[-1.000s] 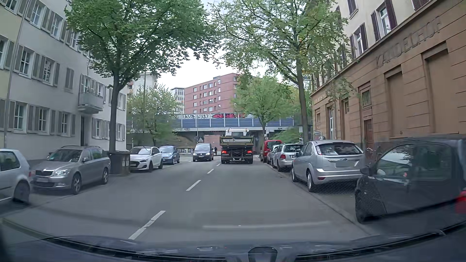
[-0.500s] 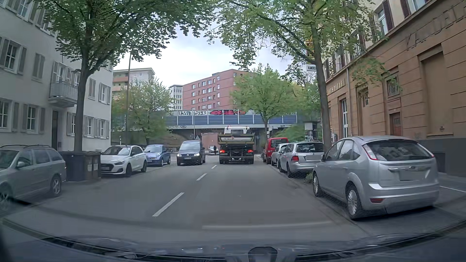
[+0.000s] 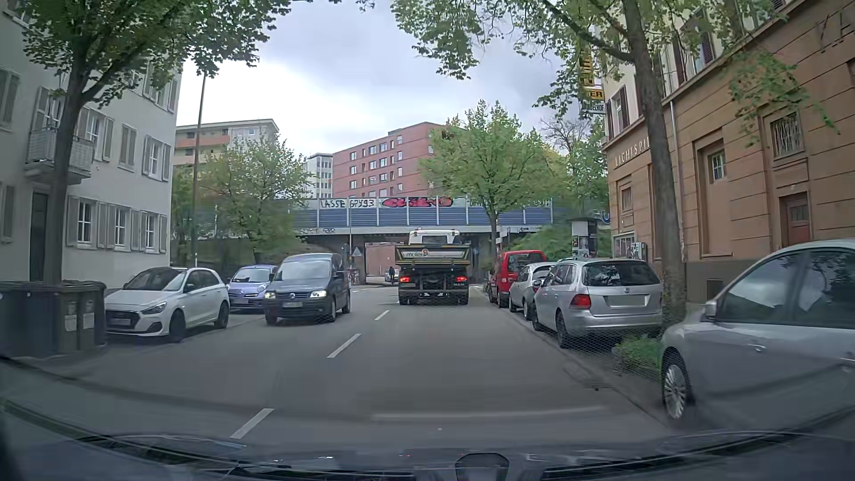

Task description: Follow the waypoints while adhering to traffic rules and regulations

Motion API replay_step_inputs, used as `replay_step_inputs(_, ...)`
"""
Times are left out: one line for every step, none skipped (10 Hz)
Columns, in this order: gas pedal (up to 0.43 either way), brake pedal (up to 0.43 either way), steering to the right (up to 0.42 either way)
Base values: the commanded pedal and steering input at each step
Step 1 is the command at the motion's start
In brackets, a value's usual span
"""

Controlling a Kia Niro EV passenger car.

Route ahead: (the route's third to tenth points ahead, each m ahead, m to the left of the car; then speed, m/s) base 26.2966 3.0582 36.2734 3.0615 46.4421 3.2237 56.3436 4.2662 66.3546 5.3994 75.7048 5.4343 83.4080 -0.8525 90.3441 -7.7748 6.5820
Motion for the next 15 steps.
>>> replay_step_inputs(0.000, 0.122, 0.000)
replay_step_inputs(0.000, 0.134, 0.000)
replay_step_inputs(0.000, 0.140, 0.000)
replay_step_inputs(0.000, 0.165, 0.000)
replay_step_inputs(0.000, 0.177, 0.001)
replay_step_inputs(0.000, 0.183, 0.000)
replay_step_inputs(0.000, 0.183, 0.001)
replay_step_inputs(0.000, 0.189, 0.000)
replay_step_inputs(0.000, 0.189, 0.001)
replay_step_inputs(0.000, 0.189, 0.000)
replay_step_inputs(0.000, 0.189, 0.000)
replay_step_inputs(0.000, 0.195, 0.000)
replay_step_inputs(0.000, 0.195, 0.001)
replay_step_inputs(0.000, 0.201, 0.001)
replay_step_inputs(0.000, 0.201, 0.000)
